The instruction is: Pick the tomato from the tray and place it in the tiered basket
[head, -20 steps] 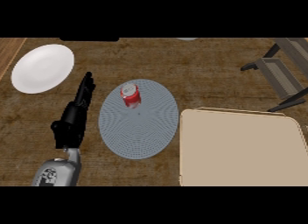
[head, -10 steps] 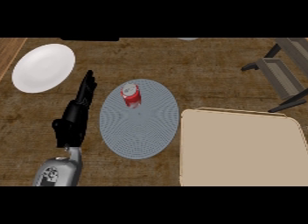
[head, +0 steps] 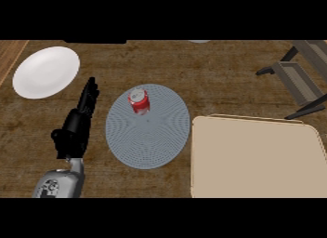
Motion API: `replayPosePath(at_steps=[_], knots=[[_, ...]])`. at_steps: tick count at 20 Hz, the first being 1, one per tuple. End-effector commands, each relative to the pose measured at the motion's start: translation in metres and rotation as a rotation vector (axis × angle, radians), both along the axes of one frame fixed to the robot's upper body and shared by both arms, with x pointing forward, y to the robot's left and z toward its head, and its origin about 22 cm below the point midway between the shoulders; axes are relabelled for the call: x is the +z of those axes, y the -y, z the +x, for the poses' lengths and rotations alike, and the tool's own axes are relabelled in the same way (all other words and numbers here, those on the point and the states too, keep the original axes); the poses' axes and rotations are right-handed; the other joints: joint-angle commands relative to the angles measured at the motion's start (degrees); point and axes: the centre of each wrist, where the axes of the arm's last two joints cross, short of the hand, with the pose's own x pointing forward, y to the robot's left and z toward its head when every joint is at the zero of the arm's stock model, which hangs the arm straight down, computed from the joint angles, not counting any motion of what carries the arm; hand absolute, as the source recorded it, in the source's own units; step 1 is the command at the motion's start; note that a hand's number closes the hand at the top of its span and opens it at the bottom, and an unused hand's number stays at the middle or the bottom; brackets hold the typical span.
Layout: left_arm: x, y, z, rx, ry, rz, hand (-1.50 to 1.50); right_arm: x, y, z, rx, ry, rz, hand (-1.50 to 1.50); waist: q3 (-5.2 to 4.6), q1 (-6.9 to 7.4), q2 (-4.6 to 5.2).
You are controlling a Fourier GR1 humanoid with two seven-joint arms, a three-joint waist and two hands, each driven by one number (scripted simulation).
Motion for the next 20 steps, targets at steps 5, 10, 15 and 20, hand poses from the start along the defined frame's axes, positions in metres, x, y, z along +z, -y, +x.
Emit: replayPosePath(at_steps=[5, 10, 15, 20], knots=[[-0.004, 0.016, 0.004, -0.003, -0.018, -0.005, 0.0, 0.006, 0.059, -0.038, -0.231, 0.136, 0.228, -1.5, 0.04, -0.65, 0.1], [0.003, 0.012, -0.004, 0.001, -0.005, -0.002, 0.0, 0.016, 0.118, -0.099, -0.308, 0.15, 0.384, -1.5, 0.11, -0.6, -0.1], [0.001, 0.003, -0.005, 0.02, 0.02, 0.0, 0.0, -0.014, 0.174, -0.158, -0.31, 0.184, 0.449, -1.5, 0.3, -1.18, 0.15], [0.0, 0.004, -0.009, 0.028, 0.005, -0.01, 0.0, -0.029, 0.204, -0.211, -0.255, 0.168, 0.454, -1.5, 0.51, -2.37, 0.01]])
